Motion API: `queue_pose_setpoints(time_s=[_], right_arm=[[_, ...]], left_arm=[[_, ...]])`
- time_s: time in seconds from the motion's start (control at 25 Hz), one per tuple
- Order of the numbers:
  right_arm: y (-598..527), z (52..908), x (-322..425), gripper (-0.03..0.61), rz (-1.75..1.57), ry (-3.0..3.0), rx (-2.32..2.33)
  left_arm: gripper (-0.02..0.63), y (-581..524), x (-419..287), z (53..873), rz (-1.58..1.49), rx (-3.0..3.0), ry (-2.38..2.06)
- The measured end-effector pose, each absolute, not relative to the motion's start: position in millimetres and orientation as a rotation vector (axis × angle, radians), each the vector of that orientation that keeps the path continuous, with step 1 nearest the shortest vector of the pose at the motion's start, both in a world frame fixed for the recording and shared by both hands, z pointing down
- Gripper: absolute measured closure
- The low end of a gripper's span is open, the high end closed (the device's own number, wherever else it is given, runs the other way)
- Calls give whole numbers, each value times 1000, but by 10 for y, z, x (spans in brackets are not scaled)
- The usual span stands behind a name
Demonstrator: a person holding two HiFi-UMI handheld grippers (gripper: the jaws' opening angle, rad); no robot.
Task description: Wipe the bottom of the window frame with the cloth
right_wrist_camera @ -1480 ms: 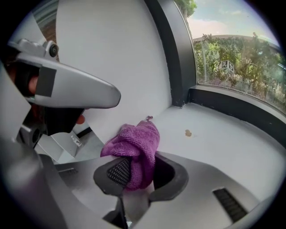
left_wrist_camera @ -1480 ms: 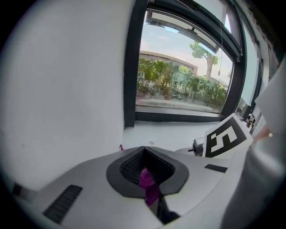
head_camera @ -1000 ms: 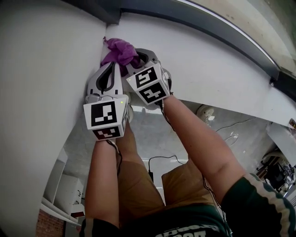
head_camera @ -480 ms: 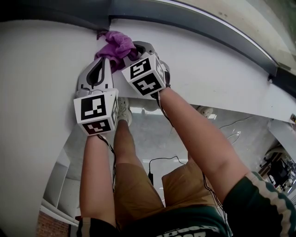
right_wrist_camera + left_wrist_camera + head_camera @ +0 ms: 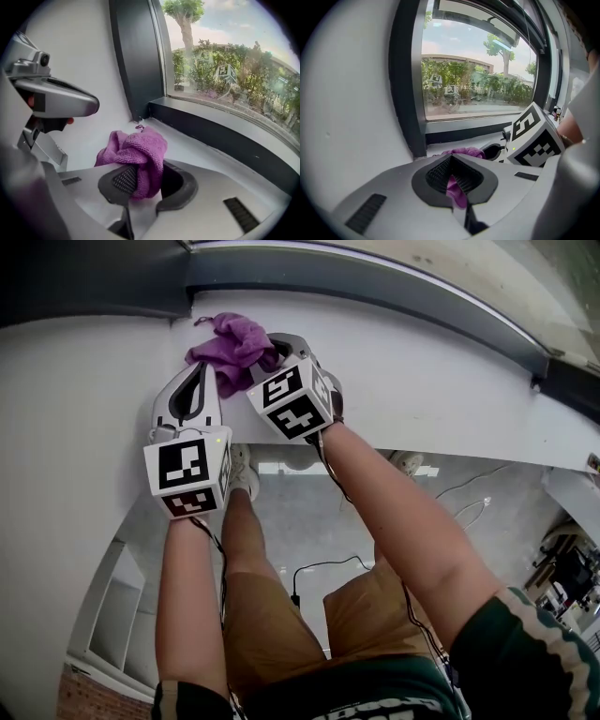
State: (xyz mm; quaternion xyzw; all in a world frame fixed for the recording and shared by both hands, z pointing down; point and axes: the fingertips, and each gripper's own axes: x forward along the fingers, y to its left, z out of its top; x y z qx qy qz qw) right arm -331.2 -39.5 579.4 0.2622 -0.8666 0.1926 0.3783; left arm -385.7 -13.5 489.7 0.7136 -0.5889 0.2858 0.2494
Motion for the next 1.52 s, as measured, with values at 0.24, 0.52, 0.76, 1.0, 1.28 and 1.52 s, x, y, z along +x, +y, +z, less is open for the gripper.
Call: queue_pose_setpoints(time_s=[0.24, 0.52, 0.76, 1.0, 1.28, 1.52], right_arm=[[-473, 5800, -2836, 474, 509, -2180, 726], [-486, 5784, -2223, 474, 511, -2135, 754], [-557, 5764, -1727, 474, 518, -2124, 782], [-578, 5768, -1221, 474, 568, -2107, 842], [-616, 5782, -701, 474, 590, -2078, 924], [-613, 5786, -236, 474, 619, -2042, 986]], left_arm=[[604, -166, -3488, 4944, 828, 1988, -1545], [604, -283, -2939, 4901, 861, 2063, -1461], [604, -416, -2446, 4870, 909, 2124, -1404], [604, -494, -1872, 4902, 949, 2200, -1298], [604, -553, -1326, 4982, 977, 2258, -1221], [604, -593, -856, 5024, 977, 2299, -1157]])
